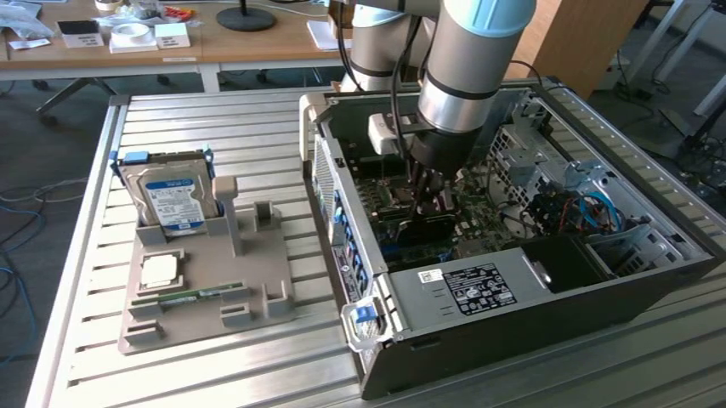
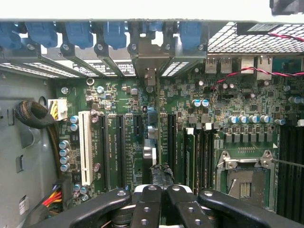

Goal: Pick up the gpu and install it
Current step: 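Press down on the gpu until it lock into place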

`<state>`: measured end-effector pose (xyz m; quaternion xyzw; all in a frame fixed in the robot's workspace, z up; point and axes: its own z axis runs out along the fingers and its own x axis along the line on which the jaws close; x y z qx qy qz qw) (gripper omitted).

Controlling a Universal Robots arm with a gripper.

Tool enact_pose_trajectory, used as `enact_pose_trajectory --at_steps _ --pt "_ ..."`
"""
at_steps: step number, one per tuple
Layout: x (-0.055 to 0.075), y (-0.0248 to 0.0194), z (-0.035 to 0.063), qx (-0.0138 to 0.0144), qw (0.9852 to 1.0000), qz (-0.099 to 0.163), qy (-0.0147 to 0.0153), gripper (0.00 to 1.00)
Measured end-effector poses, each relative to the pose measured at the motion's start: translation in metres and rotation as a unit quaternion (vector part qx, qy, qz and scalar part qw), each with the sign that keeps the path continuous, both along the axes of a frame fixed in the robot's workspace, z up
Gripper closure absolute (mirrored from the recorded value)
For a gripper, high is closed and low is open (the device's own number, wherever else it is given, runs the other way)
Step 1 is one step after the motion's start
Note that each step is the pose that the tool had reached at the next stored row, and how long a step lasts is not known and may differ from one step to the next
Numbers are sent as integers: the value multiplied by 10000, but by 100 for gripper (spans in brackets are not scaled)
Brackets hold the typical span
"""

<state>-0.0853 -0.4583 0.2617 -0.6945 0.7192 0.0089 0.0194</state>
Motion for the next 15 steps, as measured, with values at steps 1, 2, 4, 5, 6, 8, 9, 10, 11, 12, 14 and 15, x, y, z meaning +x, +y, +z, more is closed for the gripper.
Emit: enact_pose_trajectory --at_steps 1,2,4,5,6,8,9,10,11,12,14,15 --pt "0 0 0 0 10000 0 0 89" --pt "-1 0 -1 0 10000 0 0 89" --pt "-7 0 -7 0 10000 -1 -1 89" --pt "-9 0 -7 0 10000 0 0 89" --pt "-9 0 -7 0 10000 0 0 89" --pt "-9 0 -8 0 10000 0 0 89" --pt "-14 0 -9 -1 10000 -1 -1 89" --pt "-17 0 -10 -1 10000 -1 -1 89" --pt "-18 0 -11 -1 10000 0 0 89" --pt "-18 0 -11 0 10000 0 1 89" --pt "-18 0 -12 0 10000 0 0 89" --pt "-18 0 -12 0 10000 0 0 89"
